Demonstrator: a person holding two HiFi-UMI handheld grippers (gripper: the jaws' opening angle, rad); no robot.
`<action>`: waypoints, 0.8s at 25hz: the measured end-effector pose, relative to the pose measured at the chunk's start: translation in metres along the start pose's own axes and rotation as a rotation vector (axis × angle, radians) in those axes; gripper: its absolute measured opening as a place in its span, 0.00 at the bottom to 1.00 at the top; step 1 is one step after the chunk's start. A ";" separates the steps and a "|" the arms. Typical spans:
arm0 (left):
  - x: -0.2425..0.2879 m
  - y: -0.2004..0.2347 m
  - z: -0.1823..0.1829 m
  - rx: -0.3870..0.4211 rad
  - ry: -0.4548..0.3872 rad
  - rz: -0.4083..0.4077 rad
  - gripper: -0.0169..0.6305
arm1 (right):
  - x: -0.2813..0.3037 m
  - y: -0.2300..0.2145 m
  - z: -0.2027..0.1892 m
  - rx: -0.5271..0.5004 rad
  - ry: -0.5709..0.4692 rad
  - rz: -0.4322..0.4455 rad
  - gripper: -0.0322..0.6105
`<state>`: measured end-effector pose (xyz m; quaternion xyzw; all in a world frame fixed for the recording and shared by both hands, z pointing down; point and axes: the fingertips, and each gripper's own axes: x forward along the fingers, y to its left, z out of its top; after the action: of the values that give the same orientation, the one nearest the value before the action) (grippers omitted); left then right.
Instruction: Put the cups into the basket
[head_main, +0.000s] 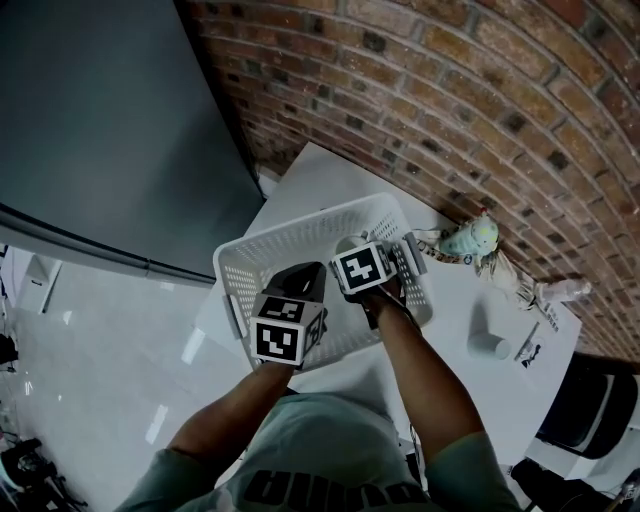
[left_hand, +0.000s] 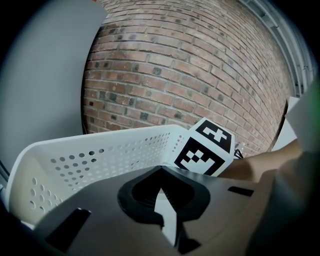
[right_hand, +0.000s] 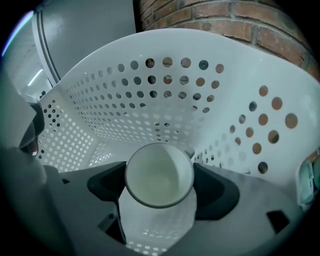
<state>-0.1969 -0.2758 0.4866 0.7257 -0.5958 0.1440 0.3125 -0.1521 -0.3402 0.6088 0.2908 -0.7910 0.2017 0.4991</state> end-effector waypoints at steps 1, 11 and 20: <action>-0.001 0.000 0.001 0.001 -0.003 0.000 0.04 | 0.000 0.000 0.000 -0.001 0.001 0.002 0.65; -0.015 -0.005 0.020 0.008 -0.061 -0.009 0.04 | -0.026 -0.005 -0.002 0.036 0.002 0.007 0.65; -0.042 -0.027 0.042 0.035 -0.138 -0.013 0.04 | -0.107 -0.006 0.042 0.049 -0.253 0.041 0.65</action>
<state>-0.1885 -0.2669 0.4228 0.7431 -0.6085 0.1023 0.2588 -0.1406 -0.3430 0.4941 0.3100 -0.8482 0.1929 0.3837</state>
